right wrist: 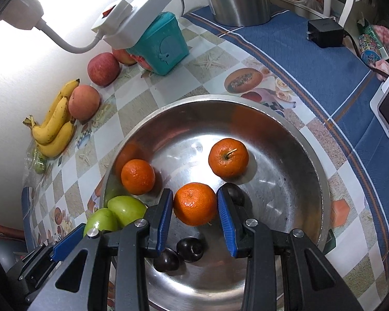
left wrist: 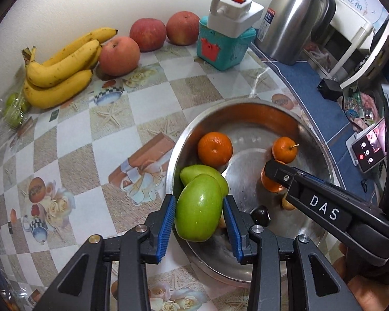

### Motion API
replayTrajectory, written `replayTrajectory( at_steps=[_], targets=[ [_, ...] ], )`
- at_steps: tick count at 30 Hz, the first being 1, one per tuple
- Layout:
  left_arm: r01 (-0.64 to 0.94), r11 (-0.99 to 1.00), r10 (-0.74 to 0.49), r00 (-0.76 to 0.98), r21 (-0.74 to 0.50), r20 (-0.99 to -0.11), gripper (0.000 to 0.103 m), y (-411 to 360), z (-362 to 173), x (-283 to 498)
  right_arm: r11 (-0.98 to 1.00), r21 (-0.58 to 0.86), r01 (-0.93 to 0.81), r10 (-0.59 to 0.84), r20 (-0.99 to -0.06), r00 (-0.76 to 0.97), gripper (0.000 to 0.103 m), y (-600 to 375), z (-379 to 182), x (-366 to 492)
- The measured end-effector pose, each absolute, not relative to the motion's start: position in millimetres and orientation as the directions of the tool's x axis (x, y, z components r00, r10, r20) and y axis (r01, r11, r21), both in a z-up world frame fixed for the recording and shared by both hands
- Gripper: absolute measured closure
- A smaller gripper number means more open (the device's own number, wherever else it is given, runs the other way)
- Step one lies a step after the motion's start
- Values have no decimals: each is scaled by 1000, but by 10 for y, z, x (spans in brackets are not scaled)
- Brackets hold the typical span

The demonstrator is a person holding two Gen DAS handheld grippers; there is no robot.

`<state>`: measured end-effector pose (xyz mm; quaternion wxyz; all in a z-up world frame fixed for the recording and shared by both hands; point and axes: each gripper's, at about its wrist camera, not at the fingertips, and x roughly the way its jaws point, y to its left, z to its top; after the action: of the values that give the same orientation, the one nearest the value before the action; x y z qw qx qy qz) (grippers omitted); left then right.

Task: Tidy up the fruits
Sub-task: 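Lower both fruits into the basin and open both tools, then withdraw both open tools away from the basin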

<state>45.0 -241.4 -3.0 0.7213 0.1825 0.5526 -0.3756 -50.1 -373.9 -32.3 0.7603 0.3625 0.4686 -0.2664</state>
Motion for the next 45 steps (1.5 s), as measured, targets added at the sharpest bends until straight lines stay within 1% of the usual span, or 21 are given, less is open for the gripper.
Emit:
replayTrajectory(
  at_steps=[5, 31, 32, 34, 39, 42, 45],
  targets=[
    [748, 648, -323, 100, -143, -941, 63, -2439, -80, 418, 594, 302, 745, -59, -908, 415, 66, -3736, -351, -495],
    [738, 659, -341, 123, -144, -932, 62, -2371, 43, 460, 607, 289, 741, -61, -912, 406, 65, -3715, -318, -481],
    [737, 660, -345, 125, -146, -930, 61, -2364, 60, 464, 609, 290, 738, -67, -909, 412, 65, -3712, -286, -487],
    [736, 661, -351, 130, -147, -927, 55, -2352, 89, 468, 611, 292, 736, -77, -903, 422, 64, -3707, -234, -493],
    [730, 667, -359, 137, -151, -923, 55, -2327, 130, 489, 616, 294, 731, -90, -895, 436, 64, -3688, -155, -498],
    [725, 671, -362, 134, -157, -923, 46, -2313, 134, 505, 615, 295, 731, -91, -895, 437, 64, -3690, -148, -502],
    [721, 674, -364, 137, -159, -921, 46, -2294, 145, 519, 614, 295, 732, -92, -895, 437, 64, -3693, -146, -500]
  ],
)
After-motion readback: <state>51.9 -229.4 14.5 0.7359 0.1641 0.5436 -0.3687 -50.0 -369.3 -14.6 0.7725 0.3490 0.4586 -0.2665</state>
